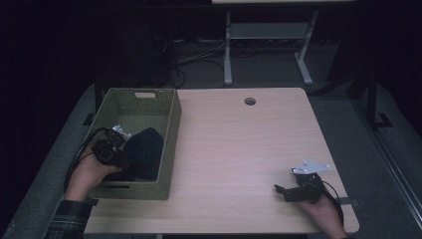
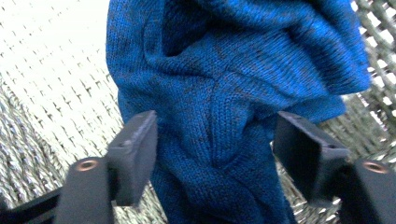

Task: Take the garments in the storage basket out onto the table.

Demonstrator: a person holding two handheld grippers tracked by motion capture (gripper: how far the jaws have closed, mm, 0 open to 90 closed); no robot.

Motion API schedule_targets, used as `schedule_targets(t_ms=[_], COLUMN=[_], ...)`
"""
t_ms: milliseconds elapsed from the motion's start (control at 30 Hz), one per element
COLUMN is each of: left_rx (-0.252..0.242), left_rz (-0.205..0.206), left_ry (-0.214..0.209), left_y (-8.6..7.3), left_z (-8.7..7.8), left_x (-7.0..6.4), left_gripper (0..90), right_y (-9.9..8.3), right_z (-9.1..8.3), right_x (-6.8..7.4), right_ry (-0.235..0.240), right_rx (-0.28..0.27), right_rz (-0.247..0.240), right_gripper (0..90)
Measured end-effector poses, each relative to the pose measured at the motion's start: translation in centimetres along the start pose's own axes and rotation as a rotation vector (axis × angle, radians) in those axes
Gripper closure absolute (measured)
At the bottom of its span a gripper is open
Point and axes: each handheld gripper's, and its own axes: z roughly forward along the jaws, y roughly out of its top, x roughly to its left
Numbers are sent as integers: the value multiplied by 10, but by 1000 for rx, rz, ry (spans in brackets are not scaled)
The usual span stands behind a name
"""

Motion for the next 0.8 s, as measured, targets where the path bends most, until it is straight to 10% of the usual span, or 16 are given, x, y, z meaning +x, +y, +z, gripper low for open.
schedule_targets(t_ms=[467,800], left_rx=[30,-11], left_rz=[24,-16], left_ry=[-53,-67], left_y=[2,0], left_z=[6,-10], left_x=[-1,4], left_gripper=[696,731], right_y=[0,0], right_z=[0,0], right_x=[0,0], right_ry=[0,0], right_rx=[0,0], right_rz=[0,0], right_gripper=[90,90])
